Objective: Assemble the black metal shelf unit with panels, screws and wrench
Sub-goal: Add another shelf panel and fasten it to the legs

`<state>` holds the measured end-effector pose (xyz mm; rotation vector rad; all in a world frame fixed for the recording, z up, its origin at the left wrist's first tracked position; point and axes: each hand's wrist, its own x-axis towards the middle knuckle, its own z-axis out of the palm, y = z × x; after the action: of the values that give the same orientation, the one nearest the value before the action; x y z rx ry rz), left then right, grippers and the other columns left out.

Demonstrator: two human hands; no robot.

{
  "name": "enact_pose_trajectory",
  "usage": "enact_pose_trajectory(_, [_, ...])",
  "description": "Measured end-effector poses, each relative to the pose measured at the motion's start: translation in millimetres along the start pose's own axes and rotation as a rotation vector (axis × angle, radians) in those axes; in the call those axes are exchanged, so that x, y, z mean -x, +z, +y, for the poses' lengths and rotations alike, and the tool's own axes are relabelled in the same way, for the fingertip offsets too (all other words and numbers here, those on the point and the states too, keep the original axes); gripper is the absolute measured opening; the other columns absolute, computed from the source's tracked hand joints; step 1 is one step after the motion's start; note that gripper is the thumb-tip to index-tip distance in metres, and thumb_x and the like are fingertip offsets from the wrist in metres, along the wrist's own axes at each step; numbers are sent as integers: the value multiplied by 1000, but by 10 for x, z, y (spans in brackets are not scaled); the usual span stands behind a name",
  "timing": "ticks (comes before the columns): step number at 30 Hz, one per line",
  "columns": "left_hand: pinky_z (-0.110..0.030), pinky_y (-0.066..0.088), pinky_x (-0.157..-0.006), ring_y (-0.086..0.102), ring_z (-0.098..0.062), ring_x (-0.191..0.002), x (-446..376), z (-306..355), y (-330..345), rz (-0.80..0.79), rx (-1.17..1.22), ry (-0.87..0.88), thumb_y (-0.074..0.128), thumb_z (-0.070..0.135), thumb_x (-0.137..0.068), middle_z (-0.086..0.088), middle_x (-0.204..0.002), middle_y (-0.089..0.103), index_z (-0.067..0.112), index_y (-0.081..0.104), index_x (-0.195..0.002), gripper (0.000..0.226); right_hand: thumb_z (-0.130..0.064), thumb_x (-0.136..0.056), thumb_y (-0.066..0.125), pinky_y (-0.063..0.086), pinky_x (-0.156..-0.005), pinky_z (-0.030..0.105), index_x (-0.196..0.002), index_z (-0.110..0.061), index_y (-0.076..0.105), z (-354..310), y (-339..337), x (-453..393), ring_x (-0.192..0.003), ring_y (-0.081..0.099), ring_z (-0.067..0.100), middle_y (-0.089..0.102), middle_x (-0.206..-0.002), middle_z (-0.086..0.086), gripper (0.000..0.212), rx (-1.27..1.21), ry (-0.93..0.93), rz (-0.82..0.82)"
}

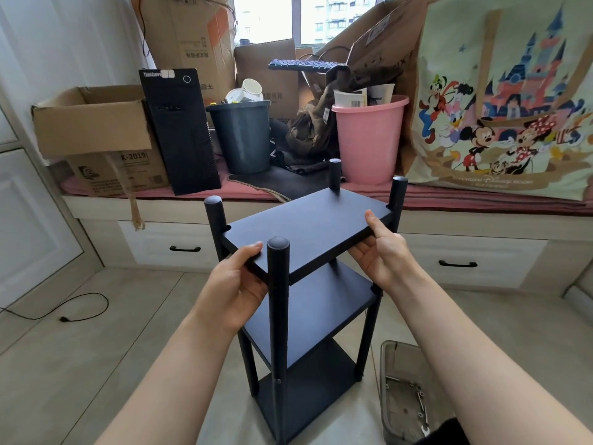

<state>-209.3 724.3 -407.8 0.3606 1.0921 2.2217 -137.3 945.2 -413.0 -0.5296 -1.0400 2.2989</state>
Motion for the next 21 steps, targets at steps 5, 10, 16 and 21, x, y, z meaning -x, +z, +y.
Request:
enact_pose_trajectory(5, [-27, 57, -55, 71, -16, -64, 12, -25, 37, 43, 20, 16, 51, 9, -100, -2, -74, 70, 7, 61, -97, 12, -24, -98, 58, 59, -59, 31, -108, -5, 63, 9, 70, 56, -77, 75, 24, 77, -86, 9, 22, 29, 21, 85])
enact_pose_trajectory(10, [-28, 58, -57, 72, -17, -70, 38, -52, 104, 70, 57, 25, 51, 11, -101, -6, -86, 69, 5, 58, -118, 19, -23, -99, 58, 60, -66, 36, -115, -4, 62, 67, 214, 155, -87, 74, 28, 75, -102, 14, 26, 75, 40, 93])
enact_pose_trajectory(16, [-33, 61, -64, 65, -27, -99, 6, -95, 163, 104, 129, 18, 52, 8, -100, -19, -122, 59, 2, 55, -130, 31, -30, -101, 53, 60, -67, 34, -106, -1, 62, 60, 213, 302, -82, 75, 28, 76, -88, 15, 31, 240, 65, 35])
enact_pose_trajectory(21, [-34, 61, -66, 73, -26, -94, -48, -170, 207, 126, 191, 80, 56, 8, -99, -14, -111, 72, -1, 55, -134, 36, -21, -101, 53, 60, -79, 35, -110, 0, 67, -40, 74, 420, -90, 74, 26, 76, -95, 13, 27, 473, 64, -82])
